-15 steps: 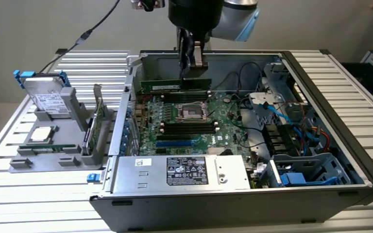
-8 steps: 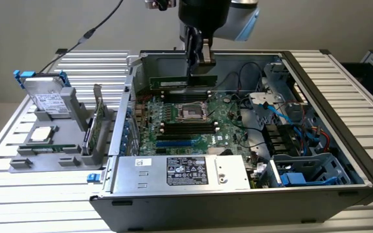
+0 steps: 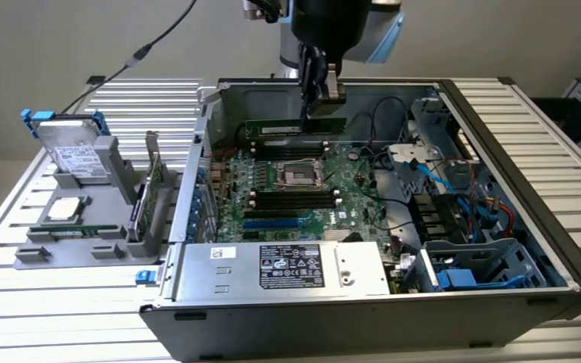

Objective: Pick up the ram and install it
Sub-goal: 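Pick up the ram and move it above insertion slot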

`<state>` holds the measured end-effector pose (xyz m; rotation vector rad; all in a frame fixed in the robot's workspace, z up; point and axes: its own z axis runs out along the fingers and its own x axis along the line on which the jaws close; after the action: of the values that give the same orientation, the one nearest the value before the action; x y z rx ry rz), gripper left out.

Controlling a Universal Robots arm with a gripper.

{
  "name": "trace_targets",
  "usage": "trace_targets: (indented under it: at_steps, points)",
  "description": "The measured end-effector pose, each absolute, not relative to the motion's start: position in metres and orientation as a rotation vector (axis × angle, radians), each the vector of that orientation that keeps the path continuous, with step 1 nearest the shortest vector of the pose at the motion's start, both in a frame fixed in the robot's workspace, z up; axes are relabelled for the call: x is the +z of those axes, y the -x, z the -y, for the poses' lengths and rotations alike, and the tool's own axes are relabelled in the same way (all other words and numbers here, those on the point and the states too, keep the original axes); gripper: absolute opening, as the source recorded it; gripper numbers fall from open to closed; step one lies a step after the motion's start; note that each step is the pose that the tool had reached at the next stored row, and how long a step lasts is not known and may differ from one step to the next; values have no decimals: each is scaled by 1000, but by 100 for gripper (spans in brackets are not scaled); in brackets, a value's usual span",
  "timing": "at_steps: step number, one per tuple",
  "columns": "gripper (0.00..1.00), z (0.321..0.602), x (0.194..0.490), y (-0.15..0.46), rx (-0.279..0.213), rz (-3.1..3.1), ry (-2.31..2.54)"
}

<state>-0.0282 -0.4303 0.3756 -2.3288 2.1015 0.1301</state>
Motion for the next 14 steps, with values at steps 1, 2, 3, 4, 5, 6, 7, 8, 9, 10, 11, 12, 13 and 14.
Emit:
trace_targets:
  at_steps: [1, 2, 3, 4, 5, 6, 7, 8, 9, 10, 11, 12, 13, 14]
  points:
    - [13, 430, 374, 27, 130, -2105, 2325]
    - [13, 430, 372, 25, 130, -2110, 2321]
    - [13, 430, 371, 24, 130, -2115, 2316]
    - [13, 430, 369, 23, 130, -2122, 2309]
    - [13, 430, 367, 22, 130, -2130, 2302]
    - [13, 430, 365, 22, 130, -2137, 2295]
    - [13, 430, 364, 21, 130, -2143, 2289]
    - [13, 430, 362, 21, 130, -2149, 2283]
    - [13, 429, 360, 20, 130, -2152, 2280]
    - [13, 428, 358, 20, 130, -2155, 2277]
    - [13, 427, 356, 20, 130, -2157, 2275]
    - [13, 426, 354, 20, 130, -2159, 2273]
    - [13, 422, 349, 20, 130, -2163, 2269]
    - [13, 417, 343, 20, 129, -2165, 2267]
